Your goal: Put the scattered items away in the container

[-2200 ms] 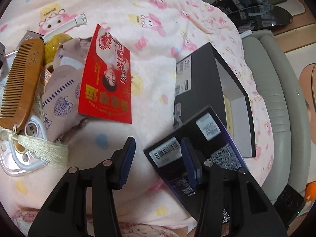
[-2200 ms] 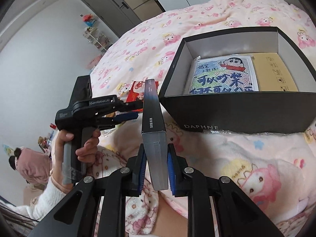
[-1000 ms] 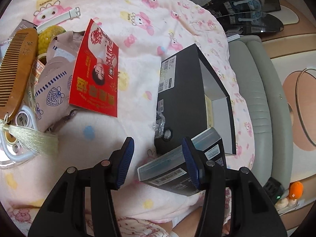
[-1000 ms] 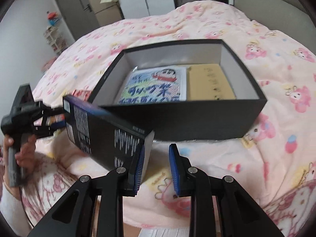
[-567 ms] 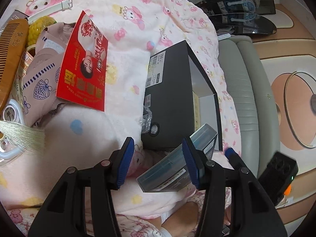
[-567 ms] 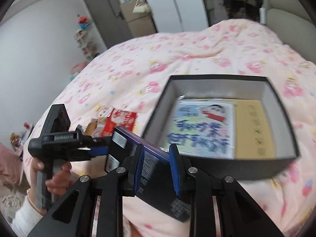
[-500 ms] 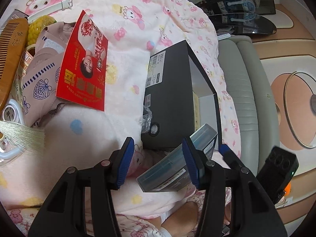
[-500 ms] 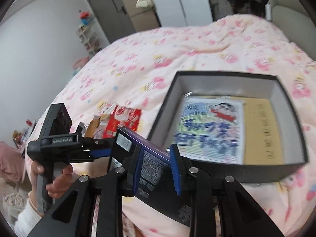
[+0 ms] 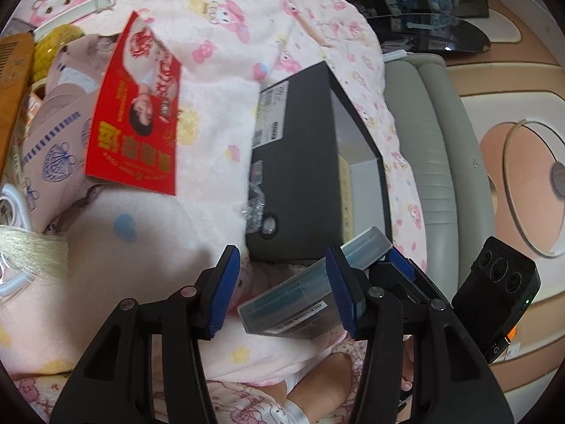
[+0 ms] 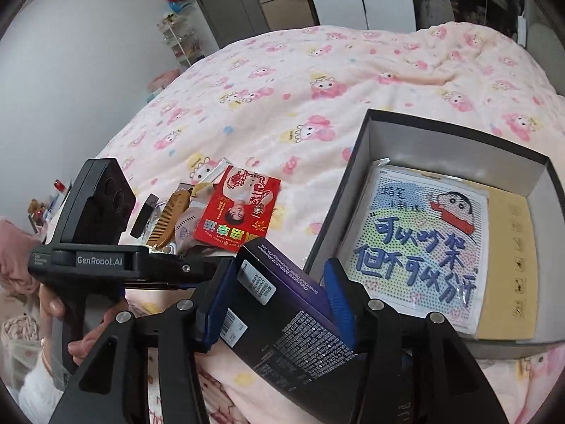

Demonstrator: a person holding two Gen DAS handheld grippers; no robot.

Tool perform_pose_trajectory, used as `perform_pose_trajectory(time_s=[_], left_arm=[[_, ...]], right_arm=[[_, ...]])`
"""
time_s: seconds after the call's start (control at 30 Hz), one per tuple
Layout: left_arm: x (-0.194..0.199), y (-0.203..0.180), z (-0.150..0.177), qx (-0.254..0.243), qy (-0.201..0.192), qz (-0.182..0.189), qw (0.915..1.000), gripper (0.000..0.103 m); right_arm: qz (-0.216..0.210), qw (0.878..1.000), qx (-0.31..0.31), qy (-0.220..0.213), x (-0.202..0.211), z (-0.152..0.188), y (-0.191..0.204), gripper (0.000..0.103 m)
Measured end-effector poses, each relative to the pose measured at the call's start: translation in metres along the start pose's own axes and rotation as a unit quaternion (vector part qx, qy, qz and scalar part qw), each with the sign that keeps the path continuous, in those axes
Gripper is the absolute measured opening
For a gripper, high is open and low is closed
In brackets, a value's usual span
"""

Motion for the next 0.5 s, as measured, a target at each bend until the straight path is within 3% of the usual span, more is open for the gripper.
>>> perform_pose_trajectory(time_s=[0.3,0.4,0.5], left_arm=[[-0.004,-0.022,0.016,-0.024,0.022,0.045,0.9985,0.051],[0.004,-0.043,0.032,-0.037,0.018,0.018,0.9990,0.051],[0.012,-0.067,0.051,-0.061,0.014,-0.042,0.9972,0.052]], right_arm=[[-0.016,0.999,-0.024,-0.041,0.035,0.029,-0.002,0.042],[-0.025,0.998,-0.013,-0.052,0.054,0.046,0.007,0.041],[-0.038,0.998,-0.009,-0.050,0.067,0.063,0.012,0.041]])
Point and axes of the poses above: each gripper's, at about its wrist camera, not at the fingertips, and x roughly against the way its jaws point, y to its left, z to its underside, the point moved 6 cm from there along -x, roughly the way its jaws point, and after that the axes turned 13 degrees about y, right-handed, at the moved point
